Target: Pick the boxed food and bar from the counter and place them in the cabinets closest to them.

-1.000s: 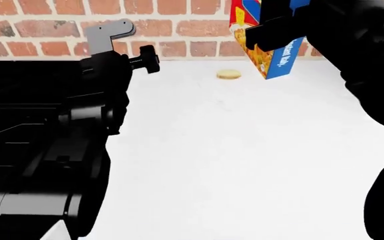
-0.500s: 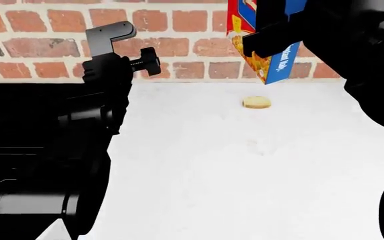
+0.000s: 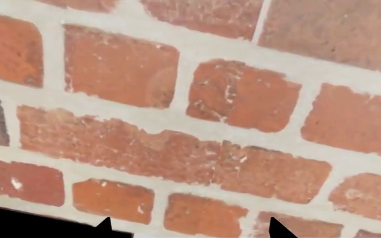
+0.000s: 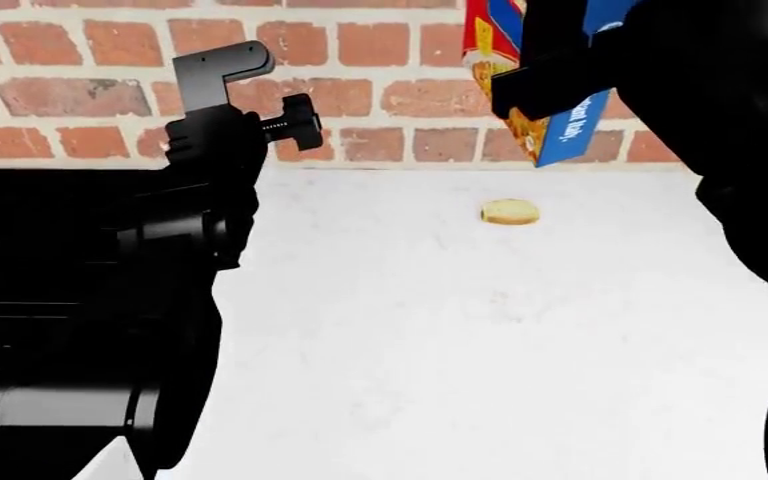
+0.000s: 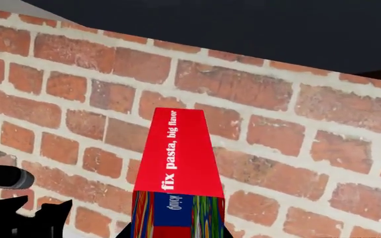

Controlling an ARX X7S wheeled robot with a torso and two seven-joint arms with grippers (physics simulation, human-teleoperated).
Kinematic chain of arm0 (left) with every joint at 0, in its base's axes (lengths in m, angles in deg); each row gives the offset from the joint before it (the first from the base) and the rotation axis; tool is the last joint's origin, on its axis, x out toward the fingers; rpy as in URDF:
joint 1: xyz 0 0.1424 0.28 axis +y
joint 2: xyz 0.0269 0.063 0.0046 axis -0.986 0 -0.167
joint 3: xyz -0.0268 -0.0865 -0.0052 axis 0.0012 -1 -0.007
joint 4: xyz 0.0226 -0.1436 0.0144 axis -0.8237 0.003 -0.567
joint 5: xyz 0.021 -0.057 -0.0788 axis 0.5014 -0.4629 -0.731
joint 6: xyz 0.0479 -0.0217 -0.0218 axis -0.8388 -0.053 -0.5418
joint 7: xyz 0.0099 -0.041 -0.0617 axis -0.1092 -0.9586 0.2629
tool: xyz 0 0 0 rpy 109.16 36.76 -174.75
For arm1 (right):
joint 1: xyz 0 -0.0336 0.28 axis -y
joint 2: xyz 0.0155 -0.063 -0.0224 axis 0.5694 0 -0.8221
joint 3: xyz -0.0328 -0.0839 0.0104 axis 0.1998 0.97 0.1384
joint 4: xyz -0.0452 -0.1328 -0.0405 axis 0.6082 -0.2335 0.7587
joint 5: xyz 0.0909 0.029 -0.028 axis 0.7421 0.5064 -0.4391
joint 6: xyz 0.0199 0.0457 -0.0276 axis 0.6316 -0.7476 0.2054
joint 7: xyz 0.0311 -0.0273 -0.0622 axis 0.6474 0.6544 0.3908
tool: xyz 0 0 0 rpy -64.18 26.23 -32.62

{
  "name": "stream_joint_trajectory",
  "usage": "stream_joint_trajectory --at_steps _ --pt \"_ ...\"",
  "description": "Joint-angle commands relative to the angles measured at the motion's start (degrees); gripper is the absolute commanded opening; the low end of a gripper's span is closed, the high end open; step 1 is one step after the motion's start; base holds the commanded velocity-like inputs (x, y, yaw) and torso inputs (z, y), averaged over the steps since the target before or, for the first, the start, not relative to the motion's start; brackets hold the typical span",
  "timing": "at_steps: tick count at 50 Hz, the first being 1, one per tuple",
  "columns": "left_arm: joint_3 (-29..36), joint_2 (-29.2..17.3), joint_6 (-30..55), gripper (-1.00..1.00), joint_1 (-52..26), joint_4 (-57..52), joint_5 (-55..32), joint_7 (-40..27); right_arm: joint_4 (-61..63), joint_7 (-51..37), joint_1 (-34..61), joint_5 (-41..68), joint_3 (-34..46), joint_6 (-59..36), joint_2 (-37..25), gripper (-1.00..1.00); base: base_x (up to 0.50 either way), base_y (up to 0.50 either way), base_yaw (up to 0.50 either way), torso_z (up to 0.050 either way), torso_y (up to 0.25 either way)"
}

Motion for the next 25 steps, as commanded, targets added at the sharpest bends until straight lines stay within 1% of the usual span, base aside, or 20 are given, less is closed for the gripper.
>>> stream_joint_trajectory --at_steps 1,8,13,18,25 --pt "-0.3 0.0 -0.3 1.00 0.0 0.0 0.3 -0.1 8.1 -15.4 -0.5 11.1 -3.9 -0.8 0.4 -1.00 0.00 0.00 0.00 0.000 0.000" --pt "-0.3 0.0 -0.3 1.00 0.0 0.0 0.3 -0.2 13.8 -25.6 -1.6 19.6 -4.5 2.6 -0.3 -1.00 0.00 0.00 0.00 0.000 0.000" --pt "-0.2 0.0 -0.3 1.00 0.0 0.0 0.3 -0.2 16.4 -30.1 -2.4 23.9 -3.8 4.8 -0.9 -1.00 0.00 0.00 0.00 0.000 0.002" --pt "-0.2 0.0 -0.3 1.00 0.0 0.0 0.3 -0.3 18.4 -32.4 -3.0 27.2 -3.7 7.0 -1.7 -1.00 0.00 0.00 0.00 0.003 0.000" --pt "0.1 0.0 -0.3 1.00 0.0 0.0 0.1 -0.5 22.2 -39.4 1.7 34.7 -0.5 11.5 -3.3 -1.00 0.00 0.00 0.00 0.000 0.000"
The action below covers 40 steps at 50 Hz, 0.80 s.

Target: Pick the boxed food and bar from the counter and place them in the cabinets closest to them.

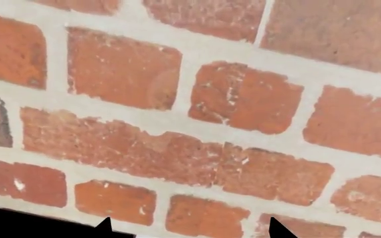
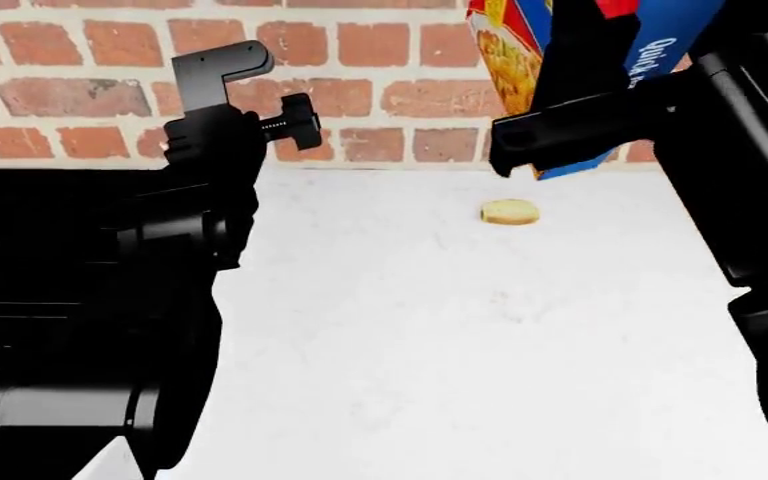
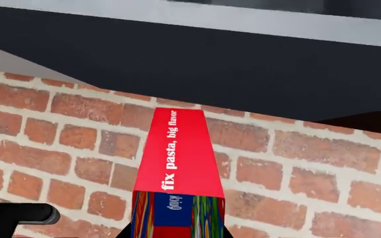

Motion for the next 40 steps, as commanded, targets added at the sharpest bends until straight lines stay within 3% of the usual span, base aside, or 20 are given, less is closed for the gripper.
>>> stream_joint_trajectory --at_steps 1,9,17,40 --pt "0.3 0.0 -0.1 1.00 0.0 0.0 -0.1 -0.2 6.1 -10.7 4.6 10.5 2.6 5.7 -1.8 -1.00 0.00 0.00 0.00 0.000 0.000" --pt "0.3 0.0 -0.2 1.00 0.1 0.0 -0.1 -0.3 8.5 -16.0 11.8 16.5 8.5 11.3 -3.1 -1.00 0.00 0.00 0.00 0.000 0.001" --pt "0.3 0.0 -0.2 1.00 0.1 0.0 0.1 -0.3 11.8 -16.0 19.1 16.8 15.8 20.2 -7.4 -1.00 0.00 0.00 0.00 0.000 0.000" --pt "0.8 0.0 -0.4 1.00 0.2 0.0 -0.1 -0.7 13.7 -6.4 21.0 6.3 9.9 18.7 -6.0 -1.00 0.00 0.00 0.00 0.000 0.000"
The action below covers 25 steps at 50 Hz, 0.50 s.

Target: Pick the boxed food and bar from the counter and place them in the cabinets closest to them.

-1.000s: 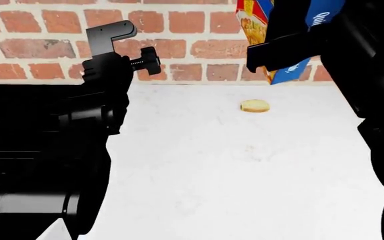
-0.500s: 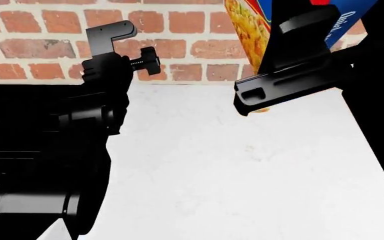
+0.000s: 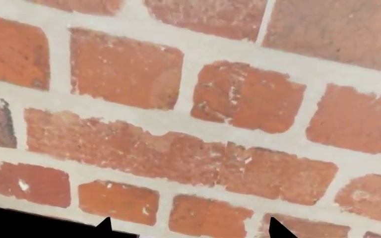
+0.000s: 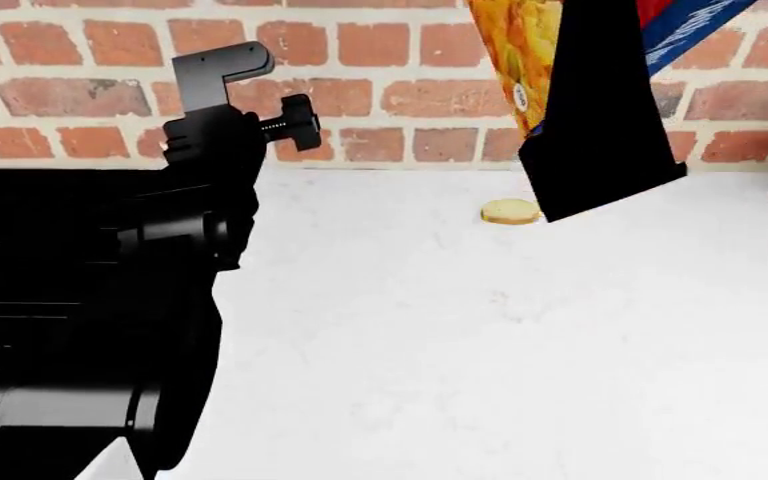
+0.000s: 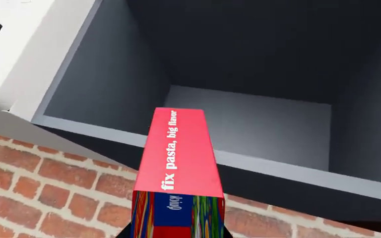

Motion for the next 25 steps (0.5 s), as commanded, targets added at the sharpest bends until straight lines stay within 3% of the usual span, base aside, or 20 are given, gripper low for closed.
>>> stream_joint_trajectory --at_steps 1,12,15,16,18,20,25 --pt "0.0 0.0 -0.3 1.00 0.1 0.0 0.1 -0.1 0.8 3.4 3.8 -4.3 -2.3 -0.4 0.5 -1.00 0.00 0.00 0.00 0.000 0.000" --pt "-0.3 0.0 -0.2 1.00 0.0 0.0 0.2 -0.1 5.9 13.3 -3.2 -17.5 -8.8 -3.5 2.2 -1.00 0.00 0.00 0.00 0.000 0.001" --pt "-0.3 0.0 -0.1 1.00 0.0 0.0 0.2 -0.1 6.3 11.9 -2.0 -17.2 -11.4 -7.3 4.5 -1.00 0.00 0.00 0.00 0.003 0.000" --pt "-0.2 0.0 -0.2 1.00 0.0 0.0 0.2 -0.1 6.1 10.5 -0.4 -16.0 -11.1 -7.2 4.2 -1.00 0.00 0.00 0.00 0.000 0.000" --pt "-0.3 0.0 -0.2 1.00 0.0 0.0 0.3 -0.1 -8.6 2.2 16.7 -6.5 -2.9 -6.5 5.5 -1.00 0.00 0.00 0.00 0.000 0.000" --pt "-0.4 0.0 -0.2 1.00 0.1 0.0 0.3 -0.1 -15.6 2.9 29.6 -7.8 -0.4 -8.1 7.2 -1.00 0.00 0.00 0.00 0.000 0.000" --pt "-0.1 0.0 -0.1 1.00 0.0 0.0 0.1 -0.1 -20.8 10.6 31.7 -17.7 -0.2 -10.4 7.6 -1.00 0.00 0.00 0.00 0.000 0.000"
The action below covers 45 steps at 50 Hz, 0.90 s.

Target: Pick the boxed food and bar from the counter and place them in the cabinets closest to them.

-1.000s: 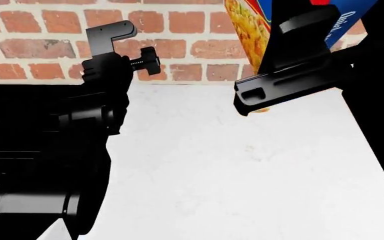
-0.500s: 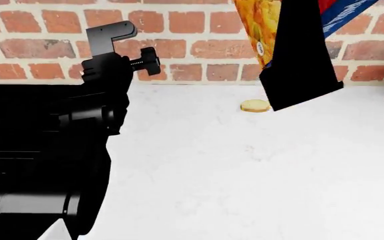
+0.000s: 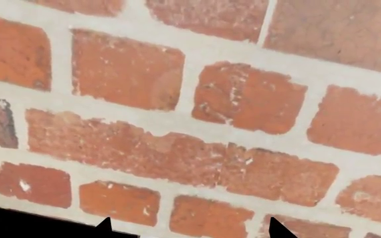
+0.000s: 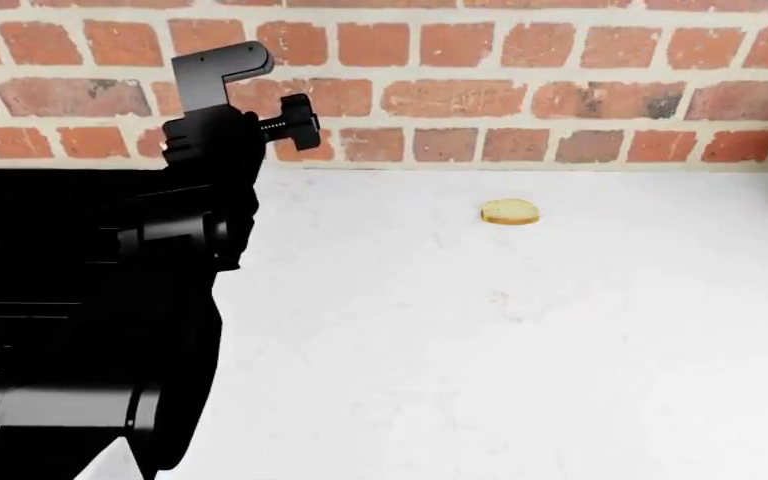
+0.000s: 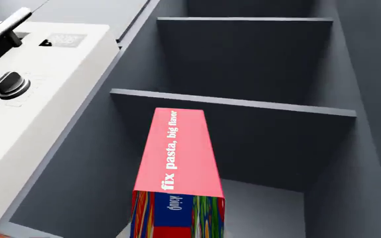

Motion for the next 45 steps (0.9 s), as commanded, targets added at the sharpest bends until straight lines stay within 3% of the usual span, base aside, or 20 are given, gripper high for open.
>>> stream_joint_trajectory --at_steps 1,12,27,45 --pt "0.2 0.0 0.0 1.00 0.0 0.0 -0.1 0.0 -14.6 5.6 17.2 -9.6 2.5 -4.9 2.7 -1.00 0.00 0.00 0.00 0.000 0.000" --pt "-0.1 0.0 0.0 1.00 0.0 0.0 0.1 0.2 -20.3 18.4 12.2 -27.4 5.1 -1.5 1.2 -1.00 0.00 0.00 0.00 0.000 0.000" --pt "0.2 0.0 -0.1 1.00 0.1 0.0 0.1 0.0 -31.7 23.0 6.3 -35.9 8.6 2.6 1.8 -1.00 0.00 0.00 0.00 0.000 0.001" --pt "1.6 0.0 -0.4 1.00 0.1 0.0 -0.7 -0.3 -52.1 38.8 8.9 -47.9 17.4 11.1 7.0 -1.00 0.00 0.00 0.00 0.001 0.000"
